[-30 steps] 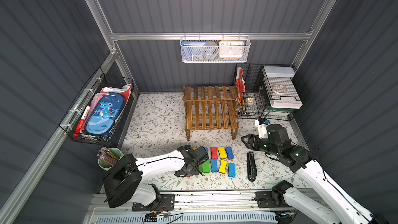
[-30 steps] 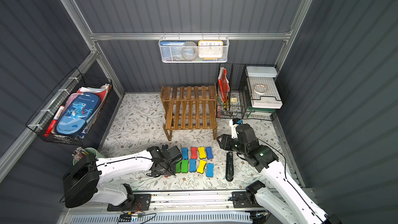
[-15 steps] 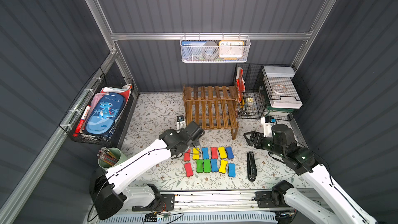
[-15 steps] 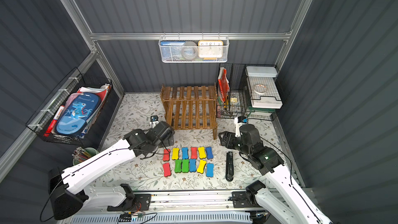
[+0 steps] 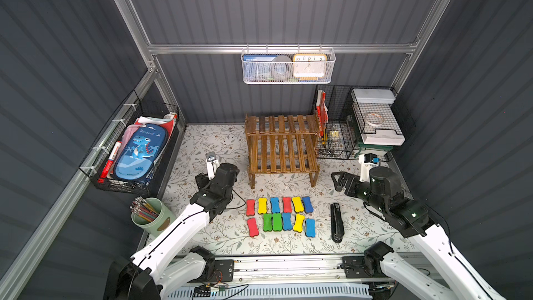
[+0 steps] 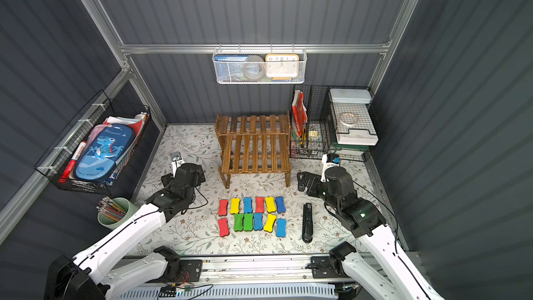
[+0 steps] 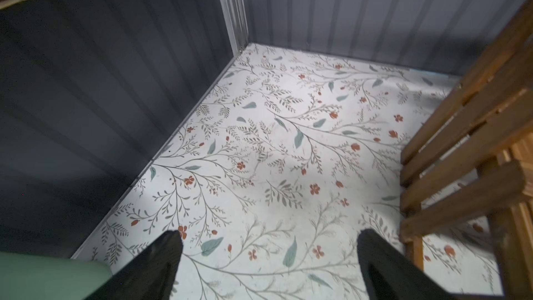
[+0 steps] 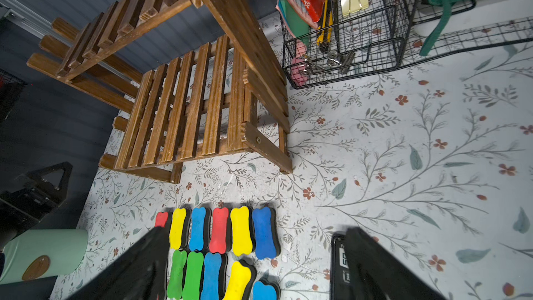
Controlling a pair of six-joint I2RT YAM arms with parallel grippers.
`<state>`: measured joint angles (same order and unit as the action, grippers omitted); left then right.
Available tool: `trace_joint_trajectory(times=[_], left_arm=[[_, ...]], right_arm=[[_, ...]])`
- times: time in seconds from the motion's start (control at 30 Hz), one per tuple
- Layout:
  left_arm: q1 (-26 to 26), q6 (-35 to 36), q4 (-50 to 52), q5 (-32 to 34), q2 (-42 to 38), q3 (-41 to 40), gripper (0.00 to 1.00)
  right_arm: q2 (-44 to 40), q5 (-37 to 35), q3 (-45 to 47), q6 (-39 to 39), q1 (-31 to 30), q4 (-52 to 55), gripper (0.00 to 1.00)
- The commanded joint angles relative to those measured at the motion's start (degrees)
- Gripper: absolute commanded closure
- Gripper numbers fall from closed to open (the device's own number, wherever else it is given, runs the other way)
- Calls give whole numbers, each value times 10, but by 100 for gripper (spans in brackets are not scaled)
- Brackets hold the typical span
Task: Remove the whiteboard erasers from the shelf
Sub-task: Reset both arms
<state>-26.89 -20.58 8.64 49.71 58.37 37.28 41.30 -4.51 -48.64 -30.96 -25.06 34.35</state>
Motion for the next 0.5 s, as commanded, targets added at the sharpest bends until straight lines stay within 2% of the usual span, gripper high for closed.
trace_joint_trajectory(times=[0.0,0.13,0.27,0.3,0.47], left_arm=[[40,88,-174,1,17,-55,0],[97,118,-243,-51,95,-68,1],[118,136,-372,-84,167,-83,1],[121,146,-400,-75,191,-79,1],[146,189,-475,-129,285,-56,1]], right_arm=[[-1,-28,-13,10,2,2,1],[-2,-48,-15,13,2,-3,1],[-3,-71,-15,18,2,-1,1],[-2,-78,-15,20,2,1,1],[2,-104,-11,22,2,3,1]])
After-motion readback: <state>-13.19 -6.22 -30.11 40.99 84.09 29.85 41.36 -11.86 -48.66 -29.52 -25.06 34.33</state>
